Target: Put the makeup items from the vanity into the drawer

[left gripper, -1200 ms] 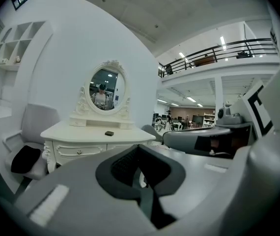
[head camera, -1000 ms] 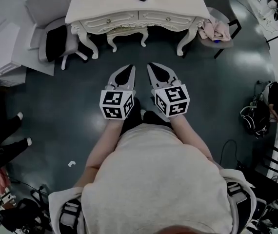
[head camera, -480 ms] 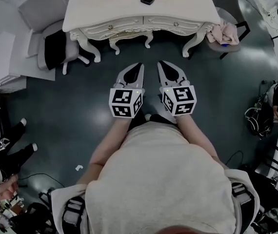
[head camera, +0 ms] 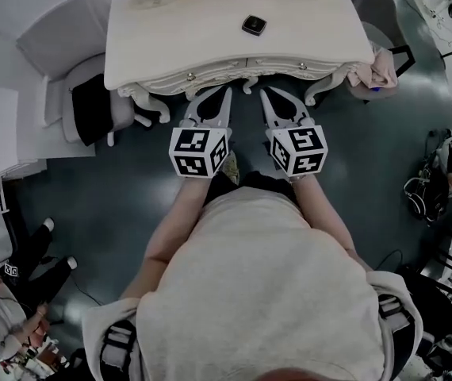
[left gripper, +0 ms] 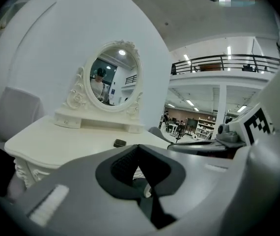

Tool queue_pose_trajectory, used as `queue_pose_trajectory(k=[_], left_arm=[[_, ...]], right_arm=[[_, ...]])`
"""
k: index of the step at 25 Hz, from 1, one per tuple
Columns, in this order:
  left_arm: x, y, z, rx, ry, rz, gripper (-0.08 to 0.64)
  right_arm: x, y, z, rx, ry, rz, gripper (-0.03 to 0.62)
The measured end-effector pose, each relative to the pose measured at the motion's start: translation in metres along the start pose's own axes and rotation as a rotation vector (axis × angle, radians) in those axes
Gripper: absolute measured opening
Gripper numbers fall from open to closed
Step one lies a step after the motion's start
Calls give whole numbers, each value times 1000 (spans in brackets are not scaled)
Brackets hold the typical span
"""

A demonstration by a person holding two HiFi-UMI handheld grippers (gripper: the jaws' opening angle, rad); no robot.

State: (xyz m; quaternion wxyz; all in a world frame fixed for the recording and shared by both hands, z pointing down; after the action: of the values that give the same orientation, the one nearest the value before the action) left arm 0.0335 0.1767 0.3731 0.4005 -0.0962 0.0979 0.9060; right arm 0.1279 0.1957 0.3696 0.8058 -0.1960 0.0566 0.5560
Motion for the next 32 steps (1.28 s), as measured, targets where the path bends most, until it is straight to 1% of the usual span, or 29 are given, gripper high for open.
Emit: queue_pose_trajectory(k=[2,4,7,10,11,12,13,14,16,19,21,26,29,32], left_arm=[[-11,16,2,15,24,26,9],[-20,30,5,24,49,42,9],[-31,43,10,51,71,57,9],[-43,48,12,71,79,76,9],[-47,50,12,76,82,81,9],[-51,53,12,78,86,82,9],[-54,58,11,77,89,75,9],[-56,64,11,74,91,63,9],[-60,76,9,78,92,33,9],[-74,94,5,105,94,1,9],[-89,106,1,117,93,-13,9],[-133,115,0,132,108,-13,9],[-152,114,5,148,135,-10,9],[-165,117,11,165,160,-13,9]], right_arm=[[-17,0,-1,-44,10,-1,6],[-31,-2,-1,-67,23,0,6],[-46,-14,-3,-87,43,20,6],[-59,-28,-9,-77,69,47,8],[-64,-33,-11,-70,74,49,16],[-69,-38,-13,-65,79,47,53],[-75,-42,-14,-63,85,42,116],[-82,-46,-14,-63,90,36,140],[-94,-54,-16,-66,102,25,140],[-113,-67,-21,-62,127,6,143],[-130,-76,-23,-49,152,-9,156],[-169,-110,-23,-4,230,-13,199],[-187,-128,-22,27,284,-34,229],[-206,-139,-15,77,351,-64,259]])
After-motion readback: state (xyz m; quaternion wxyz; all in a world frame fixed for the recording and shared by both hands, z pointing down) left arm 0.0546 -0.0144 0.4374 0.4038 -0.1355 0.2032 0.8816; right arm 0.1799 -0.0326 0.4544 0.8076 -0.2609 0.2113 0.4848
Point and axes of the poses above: the fingertips, and each gripper's own axes: x backward along the fingers, y to its left, z out of its underside, the point moved 2 cm from there along x, backward along the fingers, and after that the axes turned 9 degrees about -x, right-handed, at the moved point
